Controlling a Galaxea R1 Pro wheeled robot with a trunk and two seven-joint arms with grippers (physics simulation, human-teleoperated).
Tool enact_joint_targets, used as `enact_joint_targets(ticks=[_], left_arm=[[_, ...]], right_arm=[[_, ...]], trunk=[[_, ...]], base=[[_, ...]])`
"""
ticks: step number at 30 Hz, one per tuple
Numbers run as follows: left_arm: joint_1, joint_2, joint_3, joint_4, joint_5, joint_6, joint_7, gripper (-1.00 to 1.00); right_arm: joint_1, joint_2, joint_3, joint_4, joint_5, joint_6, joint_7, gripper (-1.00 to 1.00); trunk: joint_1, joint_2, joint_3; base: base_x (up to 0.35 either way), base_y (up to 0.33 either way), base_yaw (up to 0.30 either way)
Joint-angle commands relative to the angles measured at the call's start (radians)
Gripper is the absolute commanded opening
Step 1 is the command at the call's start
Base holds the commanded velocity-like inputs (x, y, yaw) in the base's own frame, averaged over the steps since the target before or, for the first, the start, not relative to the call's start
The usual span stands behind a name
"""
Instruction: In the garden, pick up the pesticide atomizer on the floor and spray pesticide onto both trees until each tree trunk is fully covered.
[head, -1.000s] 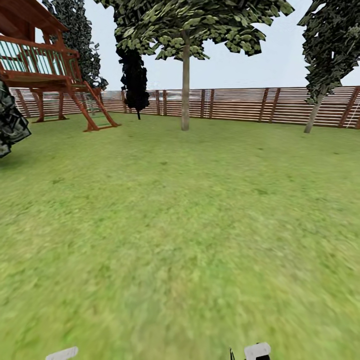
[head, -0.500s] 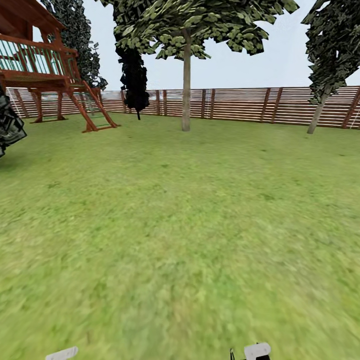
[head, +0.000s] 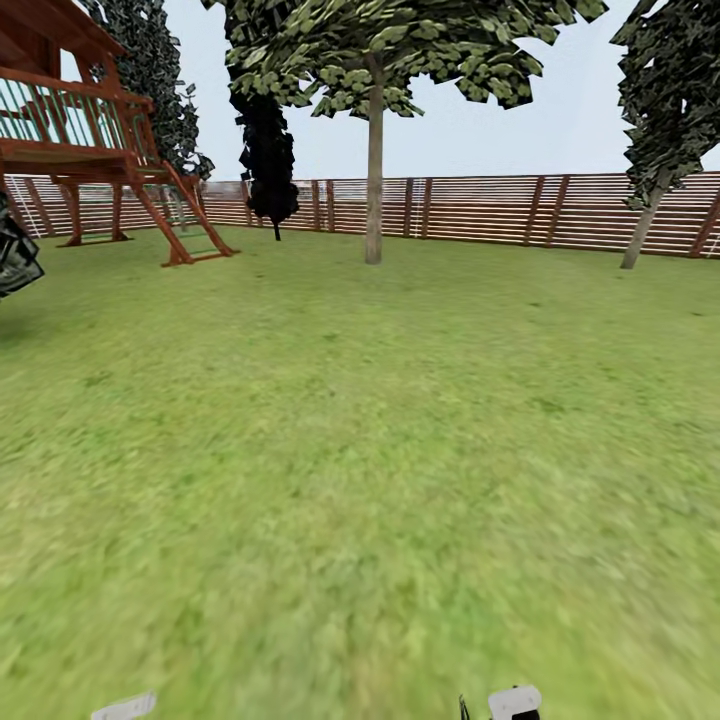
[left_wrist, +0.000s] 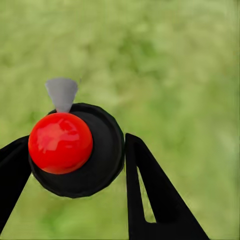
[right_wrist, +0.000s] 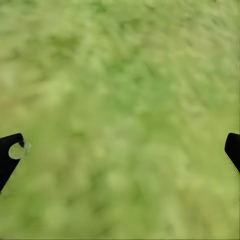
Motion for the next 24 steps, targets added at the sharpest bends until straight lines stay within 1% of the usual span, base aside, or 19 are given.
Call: enact_joint_targets(ticks=[1, 24], left_arm=[[0.0, 0.0, 0.0, 0.0, 0.0, 0.0, 0.0, -1.0], [0.001, -0.003, -0.001, 0.001, -0.004, 0.0, -0.001, -1.0]], right_arm=[[0.0, 0.0, 0.0, 0.0, 0.0, 0.0, 0.0, 1.0], [0.0, 0.0, 0.0, 0.0, 0.0, 0.0, 0.0, 1.0]], trunk=[[0.0, 0.0, 0.0], [0.0, 0.0, 0.0]], base=[[0.335, 0.004, 0.0], [0.335, 0.0, 0.0]])
